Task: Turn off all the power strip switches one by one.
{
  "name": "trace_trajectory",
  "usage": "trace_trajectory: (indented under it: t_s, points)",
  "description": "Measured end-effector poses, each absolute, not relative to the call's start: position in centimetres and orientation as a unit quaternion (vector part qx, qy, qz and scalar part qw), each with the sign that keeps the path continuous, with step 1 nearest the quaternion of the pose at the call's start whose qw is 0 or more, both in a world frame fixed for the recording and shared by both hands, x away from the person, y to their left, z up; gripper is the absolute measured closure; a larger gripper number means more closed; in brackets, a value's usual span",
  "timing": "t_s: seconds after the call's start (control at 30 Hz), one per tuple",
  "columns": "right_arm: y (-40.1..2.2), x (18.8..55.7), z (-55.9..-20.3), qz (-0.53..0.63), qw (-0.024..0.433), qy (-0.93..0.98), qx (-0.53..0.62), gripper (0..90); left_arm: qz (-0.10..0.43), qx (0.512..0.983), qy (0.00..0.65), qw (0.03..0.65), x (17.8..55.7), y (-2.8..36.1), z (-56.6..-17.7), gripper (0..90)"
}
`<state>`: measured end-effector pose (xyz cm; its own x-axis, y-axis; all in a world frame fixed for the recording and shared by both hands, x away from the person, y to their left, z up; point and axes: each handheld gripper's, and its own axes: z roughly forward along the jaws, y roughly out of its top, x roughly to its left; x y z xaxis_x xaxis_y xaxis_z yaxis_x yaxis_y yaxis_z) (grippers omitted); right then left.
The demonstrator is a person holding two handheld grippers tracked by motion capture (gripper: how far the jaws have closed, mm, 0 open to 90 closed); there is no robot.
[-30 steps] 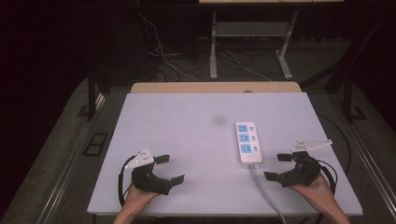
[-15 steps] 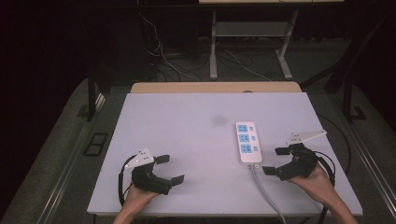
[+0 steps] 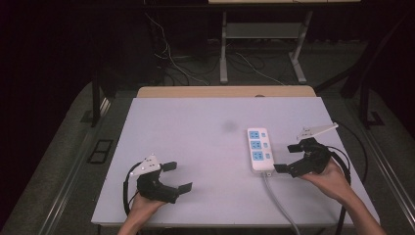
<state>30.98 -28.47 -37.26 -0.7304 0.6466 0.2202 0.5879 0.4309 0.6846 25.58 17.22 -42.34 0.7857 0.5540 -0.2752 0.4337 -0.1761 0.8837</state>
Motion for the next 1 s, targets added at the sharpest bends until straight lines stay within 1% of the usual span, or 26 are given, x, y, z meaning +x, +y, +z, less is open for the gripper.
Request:
trace_trajectory:
  t_s: [0.1,0.23,0.4,0.47,0.5,0.7,0.73,0.77,0.8,0.87,0.9,0.93,1.0]
  points:
    - [-28.4,31.5,-37.0,0.388,0.032,0.844,0.370,0.8,0.056,0.765,0.324,0.553,25.6,17.2,-42.3,0.0]
    - [-28.4,32.3,-36.4,0.386,0.043,0.842,0.373,0.8,0.059,0.765,0.324,0.553,25.6,17.2,-42.3,0.0]
    - [-28.0,33.2,-36.0,0.377,0.040,0.849,0.368,0.8,0.059,0.764,0.327,0.554,25.7,17.3,-42.3,0.0]
    - [-27.9,33.4,-36.0,0.376,0.038,0.851,0.366,0.8,0.060,0.762,0.329,0.555,25.7,17.3,-42.3,0.0]
    - [-27.7,33.8,-36.1,0.373,0.028,0.854,0.361,0.8,0.061,0.762,0.329,0.555,25.7,17.4,-42.3,0.0]
    - [-27.1,34.7,-37.0,0.349,0.027,0.865,0.360,0.9,0.062,0.758,0.334,0.557,25.7,17.5,-42.3,0.0]
    - [-27.1,34.9,-37.2,0.344,0.028,0.867,0.359,6.8,0.064,0.757,0.335,0.558,25.7,17.6,-42.3,0.0]
    - [-27.1,34.9,-37.2,0.344,0.028,0.867,0.359,6.8,0.064,0.757,0.335,0.558,25.7,17.6,-42.3,0.0]
    - [-27.1,35.0,-37.2,0.344,0.026,0.869,0.354,14.6,0.064,0.757,0.335,0.558,25.7,17.6,-42.3,0.0]
    - [-27.1,35.2,-37.4,0.346,0.031,0.870,0.350,22.0,0.067,0.758,0.336,0.556,25.7,17.6,-42.3,0.0]
    - [-27.1,35.3,-37.4,0.347,0.035,0.870,0.348,24.3,0.071,0.760,0.335,0.553,25.7,17.7,-42.2,0.0]
    - [-27.1,35.3,-37.4,0.346,0.045,0.870,0.349,24.8,0.071,0.759,0.335,0.553,25.7,17.7,-42.2,0.0]
    - [-27.1,35.4,-37.5,0.344,0.051,0.869,0.352,30.8,0.071,0.759,0.336,0.553,25.7,17.7,-42.2,0.0]
